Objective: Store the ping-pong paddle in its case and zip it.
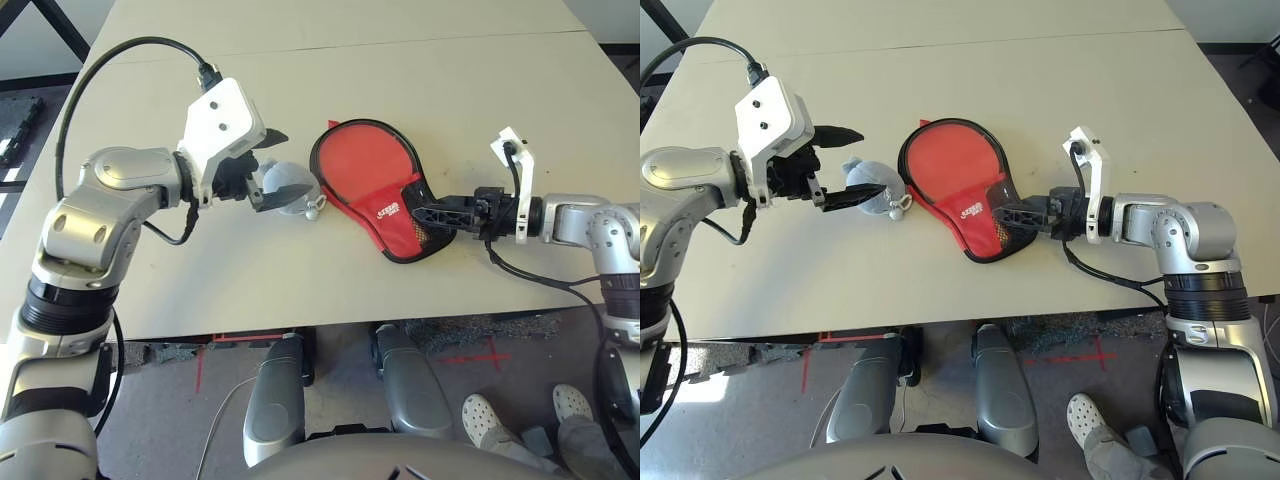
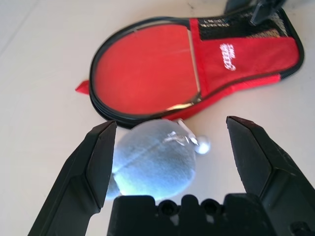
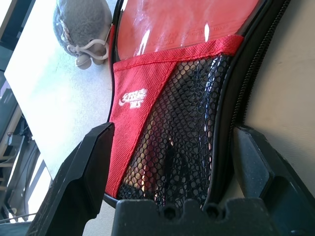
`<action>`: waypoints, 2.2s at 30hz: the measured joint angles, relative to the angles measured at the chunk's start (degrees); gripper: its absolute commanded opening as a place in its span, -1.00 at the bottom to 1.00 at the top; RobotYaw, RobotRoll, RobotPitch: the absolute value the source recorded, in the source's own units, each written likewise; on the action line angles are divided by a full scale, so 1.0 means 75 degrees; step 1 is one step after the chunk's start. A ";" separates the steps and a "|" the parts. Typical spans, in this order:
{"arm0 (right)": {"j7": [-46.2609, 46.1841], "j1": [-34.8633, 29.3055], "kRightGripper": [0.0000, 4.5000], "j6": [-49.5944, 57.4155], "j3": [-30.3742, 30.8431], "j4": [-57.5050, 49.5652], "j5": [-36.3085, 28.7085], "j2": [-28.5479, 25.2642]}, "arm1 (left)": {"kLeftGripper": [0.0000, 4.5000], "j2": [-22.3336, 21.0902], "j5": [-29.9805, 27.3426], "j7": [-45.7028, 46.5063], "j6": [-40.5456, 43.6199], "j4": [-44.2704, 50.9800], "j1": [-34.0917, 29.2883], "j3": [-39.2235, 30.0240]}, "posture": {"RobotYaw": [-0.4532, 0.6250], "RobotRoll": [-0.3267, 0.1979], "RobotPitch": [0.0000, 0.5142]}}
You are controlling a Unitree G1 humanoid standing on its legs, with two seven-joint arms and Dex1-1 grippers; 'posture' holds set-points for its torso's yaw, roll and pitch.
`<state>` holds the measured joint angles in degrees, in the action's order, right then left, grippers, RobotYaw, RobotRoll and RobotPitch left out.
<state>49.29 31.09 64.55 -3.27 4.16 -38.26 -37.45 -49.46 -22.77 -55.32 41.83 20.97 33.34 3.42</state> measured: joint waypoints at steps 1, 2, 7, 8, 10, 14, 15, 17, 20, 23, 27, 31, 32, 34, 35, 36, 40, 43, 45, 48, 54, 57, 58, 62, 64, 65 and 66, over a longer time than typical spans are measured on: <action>-0.0001 0.0007 0.99 0.0003 0.0009 0.0017 0.0017 0.0009 | 1.00 -0.0009 -0.0026 -0.0031 0.0013 0.0060 -0.0013 0.0000 | -0.14 0.25 -0.04; -0.0007 0.0012 0.99 0.0003 0.0016 0.0032 0.0032 0.0023 | 1.00 -0.0009 -0.0058 -0.0038 0.0017 0.0099 -0.0013 0.0000 | -0.14 0.25 -0.04; -0.0192 0.0118 0.41 0.0156 0.0012 0.0204 0.0121 0.0069 | 1.00 0.0007 -0.0084 -0.0027 0.0053 0.0120 -0.0012 0.0001 | -0.14 0.25 -0.05; -0.0232 0.0141 0.24 0.0211 0.0006 0.0256 0.0135 0.0067 | 1.00 0.0016 -0.0090 -0.0024 0.0059 0.0126 -0.0012 0.0001 | -0.14 0.25 -0.05; -0.0267 0.0142 -0.09 0.0327 -0.0007 0.0292 0.0150 0.0031 | 1.00 0.0026 -0.0099 -0.0022 0.0076 0.0131 -0.0012 0.0002 | -0.14 0.25 -0.05; -0.0272 0.0059 -0.76 0.0561 -0.0042 0.0318 0.0150 -0.0048 | 1.00 0.0051 -0.0096 -0.0016 0.0077 0.0130 -0.0011 0.0010 | -0.15 0.25 -0.07; -0.0273 0.0029 -0.90 0.0616 -0.0078 0.0317 0.0132 -0.0057 | 1.00 0.0071 -0.0094 -0.0013 0.0077 0.0129 -0.0011 0.0019 | -0.15 0.25 -0.07; -0.0308 -0.0035 -0.98 0.0913 -0.0275 0.0314 0.0001 -0.0054 | 1.00 0.0126 -0.0083 -0.0007 0.0073 0.0128 -0.0011 0.0071 | -0.15 0.25 -0.07; -0.0426 -0.0151 -0.98 0.1348 -0.0537 0.0171 -0.0168 -0.0131 | 1.00 0.0149 -0.0059 -0.0006 0.0053 0.0125 -0.0012 0.0167 | -0.16 0.25 -0.08; -0.0502 -0.0370 -0.98 0.1672 -0.0698 -0.0149 -0.0288 -0.0266 | 1.00 0.0155 -0.0020 -0.0001 0.0013 0.0120 -0.0012 0.0167 | -0.17 0.25 -0.09; -0.0581 -0.0743 -0.98 0.2055 -0.0934 -0.0662 -0.0520 -0.0398 | 1.00 0.0202 0.0025 0.0027 -0.0061 0.0111 -0.0023 0.0192 | -0.18 0.25 -0.08; -0.0673 -0.1213 -0.98 0.2522 -0.1251 -0.1247 -0.0814 -0.0590 | 1.00 0.0269 0.0041 0.0075 -0.0107 0.0104 -0.0037 0.0254 | -0.19 0.25 -0.07; -0.0695 -0.1275 -0.98 0.2593 -0.1316 -0.1320 -0.0843 -0.0590 | 1.00 0.0272 0.0043 0.0076 -0.0117 0.0102 -0.0038 0.0261 | -0.19 0.25 -0.07; -0.0768 -0.1457 -0.98 0.2760 -0.1513 -0.1542 -0.0950 -0.0598 | 1.00 0.0289 0.0047 0.0078 -0.0157 0.0102 -0.0039 0.0297 | -0.20 0.25 -0.06; -0.0797 -0.1577 -0.98 0.2813 -0.1582 -0.1640 -0.0999 -0.0623 | 1.00 0.0293 0.0051 0.0078 -0.0173 0.0099 -0.0040 0.0301 | -0.20 0.25 -0.06; -0.0831 -0.1713 -0.98 0.2885 -0.1697 -0.1760 -0.1040 -0.0625 | 1.00 0.0296 0.0055 0.0078 -0.0189 0.0095 -0.0043 0.0305 | -0.21 0.25 -0.05; -0.0974 -0.2060 -0.98 0.3095 -0.2047 -0.2126 -0.1169 -0.0591 | 1.00 0.0301 0.0058 0.0077 -0.0224 0.0087 -0.0048 0.0313 | -0.22 0.25 -0.05; -0.1128 -0.2164 -0.98 0.3233 -0.2198 -0.2294 -0.1205 -0.0444 | 1.00 0.0301 0.0061 0.0076 -0.0243 0.0077 -0.0047 0.0322 | -0.23 0.25 -0.05; -0.1239 -0.2164 -0.98 0.3353 -0.2316 -0.2359 -0.1247 -0.0308 | 1.00 0.0302 0.0067 0.0075 -0.0276 0.0067 -0.0047 0.0345 | -0.23 0.25 -0.05; -0.1378 -0.2164 -0.98 0.3460 -0.2381 -0.2443 -0.1295 -0.0165 | 1.00 0.0303 0.0080 0.0074 -0.0327 0.0038 -0.0047 0.0387 | -0.23 0.25 -0.05; -0.1548 -0.2200 -0.75 0.3500 -0.2426 -0.2546 -0.1424 -0.0074 | 1.00 0.0309 0.0138 0.0072 -0.0411 -0.0098 -0.0046 0.0475 | -0.23 0.25 -0.06; -0.1423 -0.2166 -0.35 0.3458 -0.2413 -0.2507 -0.1496 -0.0379 | 1.00 0.0309 0.0186 0.0070 -0.0475 -0.0184 -0.0046 0.0494 | -0.23 0.25 -0.06; -0.1314 -0.2137 -0.19 0.3397 -0.2405 -0.2420 -0.1503 -0.0610 | 1.00 0.0309 0.0205 0.0068 -0.0506 -0.0192 -0.0046 0.0504 | -0.25 0.25 -0.09; -0.0316 -0.2023 0.47 0.2194 -0.2044 -0.1800 -0.1241 -0.2057 | 1.00 0.0349 0.0298 0.0062 -0.0612 -0.0250 -0.0037 0.0533 | -0.26 0.25 -0.10; 0.0309 -0.1804 0.79 0.1366 -0.1841 -0.1434 -0.0944 -0.2754 | 1.00 0.0423 0.0340 0.0062 -0.0657 -0.0322 -0.0027 0.0538 | -0.26 0.25 -0.11; 0.0604 -0.1689 0.98 0.0923 -0.1662 -0.1276 -0.0776 -0.2970 | 1.00 0.0442 0.0350 0.0062 -0.0694 -0.0377 -0.0024 0.0541 | -0.26 0.25 -0.11; 0.0853 -0.1515 0.99 0.0477 -0.1472 -0.1061 -0.0607 -0.3063 | 1.00 0.0460 0.0361 0.0063 -0.0718 -0.0459 -0.0017 0.0542 | -0.26 0.25 -0.11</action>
<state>55.69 19.72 68.12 -14.31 -3.80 -42.81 -60.42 -46.01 -20.06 -54.85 36.45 17.53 33.21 7.49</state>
